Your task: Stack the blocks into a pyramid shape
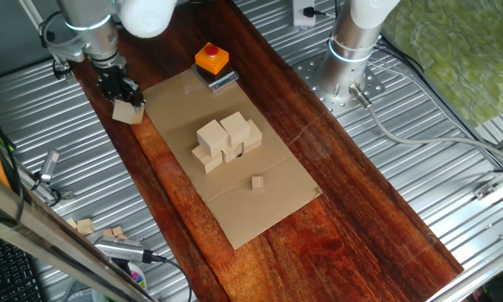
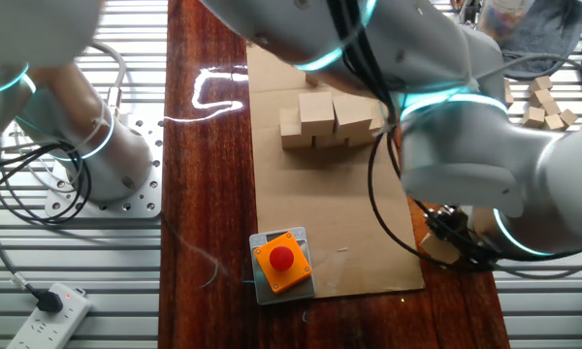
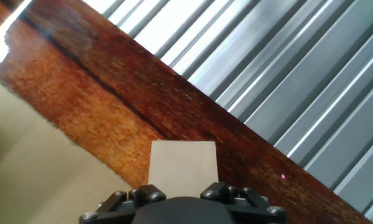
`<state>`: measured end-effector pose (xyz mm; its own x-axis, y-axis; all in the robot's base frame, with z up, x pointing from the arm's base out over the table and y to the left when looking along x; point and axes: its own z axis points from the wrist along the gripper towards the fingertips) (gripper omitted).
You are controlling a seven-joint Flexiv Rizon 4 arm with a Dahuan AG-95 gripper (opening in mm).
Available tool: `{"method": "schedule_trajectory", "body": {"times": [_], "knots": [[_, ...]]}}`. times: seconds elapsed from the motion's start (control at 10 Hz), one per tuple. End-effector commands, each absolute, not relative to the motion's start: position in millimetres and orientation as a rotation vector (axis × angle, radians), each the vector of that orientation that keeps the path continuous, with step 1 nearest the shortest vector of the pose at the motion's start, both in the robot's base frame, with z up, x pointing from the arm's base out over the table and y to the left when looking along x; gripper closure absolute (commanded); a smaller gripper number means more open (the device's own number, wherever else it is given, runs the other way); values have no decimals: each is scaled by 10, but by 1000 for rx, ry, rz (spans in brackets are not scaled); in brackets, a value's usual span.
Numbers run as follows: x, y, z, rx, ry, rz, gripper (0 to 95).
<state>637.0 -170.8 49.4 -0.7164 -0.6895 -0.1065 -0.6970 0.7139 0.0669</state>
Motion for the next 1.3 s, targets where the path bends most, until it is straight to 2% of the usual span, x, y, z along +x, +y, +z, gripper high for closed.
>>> {"method": "schedule_trajectory", "body": {"times": [0.1,1.0,1.3], "knots": [[6346,-1703,470,-1161,2841,148,950],[6294,-1651,534,-1132,2854,188,950],[6109,-1486,657,-1114,2872,190,950]]}}
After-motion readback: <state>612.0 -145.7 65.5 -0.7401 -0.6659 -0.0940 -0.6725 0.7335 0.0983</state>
